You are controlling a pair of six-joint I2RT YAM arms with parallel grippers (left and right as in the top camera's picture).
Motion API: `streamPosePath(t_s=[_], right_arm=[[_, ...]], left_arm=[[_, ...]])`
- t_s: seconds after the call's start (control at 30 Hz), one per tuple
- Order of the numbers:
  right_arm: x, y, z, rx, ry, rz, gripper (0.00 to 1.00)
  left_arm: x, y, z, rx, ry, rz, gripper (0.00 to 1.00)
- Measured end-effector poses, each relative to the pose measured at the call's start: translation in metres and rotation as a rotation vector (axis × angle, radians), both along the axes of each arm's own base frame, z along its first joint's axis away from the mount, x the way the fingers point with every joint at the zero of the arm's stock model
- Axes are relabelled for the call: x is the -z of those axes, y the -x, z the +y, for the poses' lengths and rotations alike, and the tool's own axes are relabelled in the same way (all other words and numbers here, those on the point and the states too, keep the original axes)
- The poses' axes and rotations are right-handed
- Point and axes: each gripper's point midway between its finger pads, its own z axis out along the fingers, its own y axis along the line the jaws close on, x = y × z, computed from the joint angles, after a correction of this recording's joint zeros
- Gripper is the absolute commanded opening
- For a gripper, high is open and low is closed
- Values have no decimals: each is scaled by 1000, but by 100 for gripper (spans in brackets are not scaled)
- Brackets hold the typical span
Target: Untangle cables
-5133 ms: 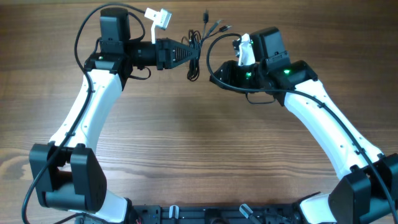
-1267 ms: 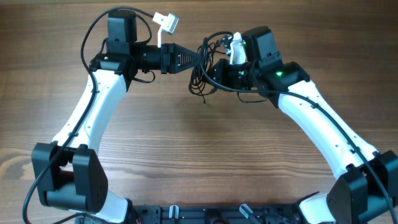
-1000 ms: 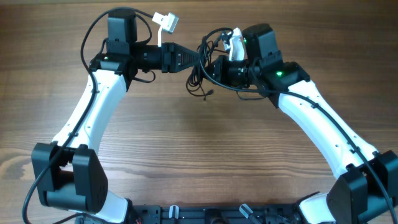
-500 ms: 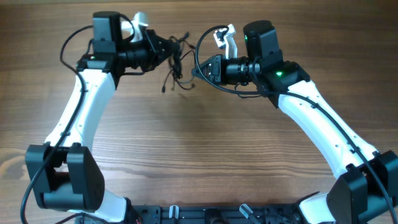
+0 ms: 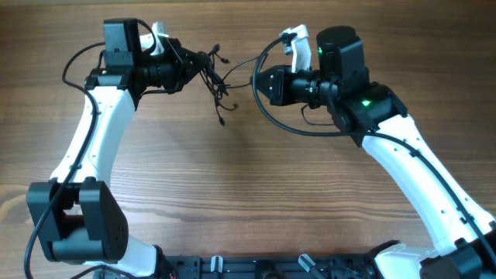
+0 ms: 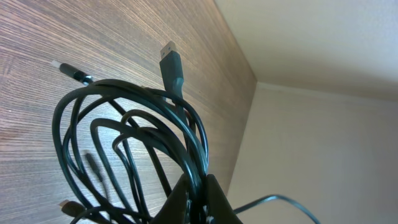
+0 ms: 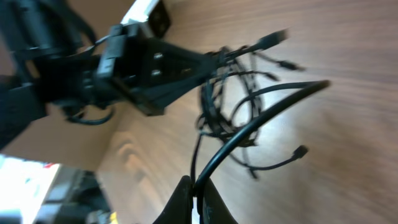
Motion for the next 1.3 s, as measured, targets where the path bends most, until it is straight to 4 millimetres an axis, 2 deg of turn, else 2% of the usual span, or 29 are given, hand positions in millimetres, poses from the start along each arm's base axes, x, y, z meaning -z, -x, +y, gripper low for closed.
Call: streamPosePath(t_s=[0.07,0.17,0.3,0.37,0.47,0.77,0.93,1.0,1.07,1.2,1.27,1.3], right_arm=[[1,-5,-3,7,32,-45,4],[-14,-14,-1,-11,34,-172,4],[-48,-20,0,-15,18,-353,4],[-72,-19,-6,6,23,-456,4],[-96,-13,-16,26,49,-567,5],[-102,-29,-35,139,152,-652,6],[-127,-44,-51,268,173,-751,9],[-121,-43,-58,297,186,-705,9],[-107,-40,-61,300,206,-632,9],[-41,-20,-73,298,297,-324,15],[-18,-8,-79,303,333,-204,16],[-5,-2,-82,305,350,-142,22]], left_arm=[[0,0,0,-3,-3,1,4],[1,0,1,-3,-3,2,4],[0,0,0,-4,0,5,4],[0,0,0,-5,2,8,4],[0,0,0,-3,4,8,4],[0,1,0,-3,4,9,4],[2,0,2,-12,-7,10,4],[4,-1,5,-26,-18,14,4],[4,-2,6,-30,-22,13,4],[6,-3,8,-36,-36,8,4],[5,-4,8,-30,-47,-10,4],[5,-5,8,-25,-52,-19,4]])
